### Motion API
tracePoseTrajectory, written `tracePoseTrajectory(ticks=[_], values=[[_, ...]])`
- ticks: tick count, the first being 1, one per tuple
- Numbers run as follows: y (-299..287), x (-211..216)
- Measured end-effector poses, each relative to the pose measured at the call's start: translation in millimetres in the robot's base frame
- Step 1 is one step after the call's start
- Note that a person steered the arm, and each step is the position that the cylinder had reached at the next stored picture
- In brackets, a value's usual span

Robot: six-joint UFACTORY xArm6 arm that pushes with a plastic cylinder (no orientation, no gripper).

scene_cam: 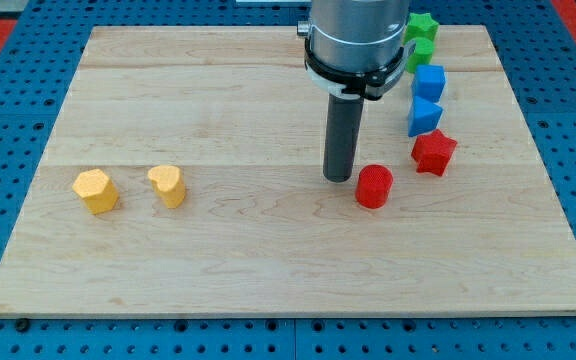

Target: Keep red circle horizontally right to yellow heart

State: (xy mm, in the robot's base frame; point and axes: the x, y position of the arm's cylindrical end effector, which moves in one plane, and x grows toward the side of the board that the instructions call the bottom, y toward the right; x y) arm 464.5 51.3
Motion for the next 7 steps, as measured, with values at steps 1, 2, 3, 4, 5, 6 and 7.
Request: tracePoseTrajectory(ticks=[1, 2, 3, 4, 5, 6, 7], values=[[0.0, 16.5], [21.6, 18.5], [34.4, 18.5], [43.3, 18.5], [58.5, 18.1], [71.3, 18.0], [73.4, 18.0]])
